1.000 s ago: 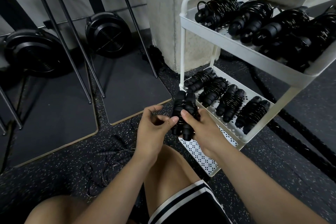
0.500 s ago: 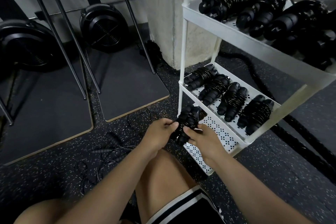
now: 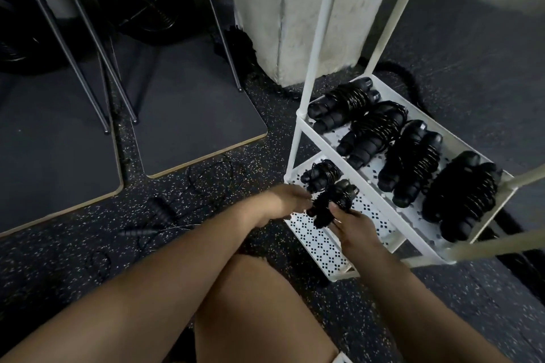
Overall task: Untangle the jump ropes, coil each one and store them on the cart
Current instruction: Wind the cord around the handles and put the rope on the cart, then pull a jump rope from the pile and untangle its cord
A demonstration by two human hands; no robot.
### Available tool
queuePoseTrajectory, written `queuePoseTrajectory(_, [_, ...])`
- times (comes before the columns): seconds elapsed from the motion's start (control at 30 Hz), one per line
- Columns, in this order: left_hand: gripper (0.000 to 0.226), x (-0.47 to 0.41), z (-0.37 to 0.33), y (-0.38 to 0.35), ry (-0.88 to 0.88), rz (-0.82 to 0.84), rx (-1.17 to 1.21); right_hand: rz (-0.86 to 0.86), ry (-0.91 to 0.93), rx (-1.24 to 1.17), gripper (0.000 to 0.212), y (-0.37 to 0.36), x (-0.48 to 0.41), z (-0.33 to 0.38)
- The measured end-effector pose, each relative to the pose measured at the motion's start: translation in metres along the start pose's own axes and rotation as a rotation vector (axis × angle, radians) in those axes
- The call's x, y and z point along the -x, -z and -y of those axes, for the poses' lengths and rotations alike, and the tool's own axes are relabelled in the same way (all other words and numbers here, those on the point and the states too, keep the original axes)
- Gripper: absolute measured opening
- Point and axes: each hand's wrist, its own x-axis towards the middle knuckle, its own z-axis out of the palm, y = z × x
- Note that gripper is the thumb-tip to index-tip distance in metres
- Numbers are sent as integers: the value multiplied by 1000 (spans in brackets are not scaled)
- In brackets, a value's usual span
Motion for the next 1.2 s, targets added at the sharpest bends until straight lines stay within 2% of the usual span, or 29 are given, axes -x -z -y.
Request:
queuePoseTrajectory(0.1, [43,-24,5,0,-48,24,-73,-152,-42,74,29,-1,-29,6])
queuePoseTrajectory(0.17, [38,-37,11,-2,-76,35,-24,-232,-65,161,33,-3,-41,10])
queuePoseTrajectory(0.3, [31,-48,24,-2,-103,20,120,-363,5,252,47,-14,-49,14])
queuePoseTrajectory(0.4, [30,-48,36,0,-123,-5,202,-384,63,368,52,-20,-49,11])
queuePoseTrajectory(0.47, [28,-45,45,1,-117,-22,223,-382,97,425,48,-18,-51,7])
queuePoseTrajectory(0.53, [25,-42,56,3,-96,-53,224,-391,114,415,46,-15,-50,4])
queuePoseTrajectory(0.6, [21,-38,68,6,-52,-83,234,-420,136,410,58,-12,-45,1])
queuePoseTrajectory(0.67, [18,-32,80,9,-16,-110,236,-412,179,414,54,-8,-39,-2])
queuePoseTrajectory(0.8, [14,-13,113,19,53,-198,294,-313,478,495,26,-9,-24,-15])
queuePoseTrajectory(0.93, [14,0,174,29,176,-287,377,-29,722,708,14,-45,-9,-32])
queuePoseTrajectory(1.03, [16,1,235,37,323,-322,297,196,741,807,12,-97,-14,-57])
queuePoseTrajectory(1.2, [14,-2,295,47,369,-396,96,401,696,926,12,-151,-34,-87])
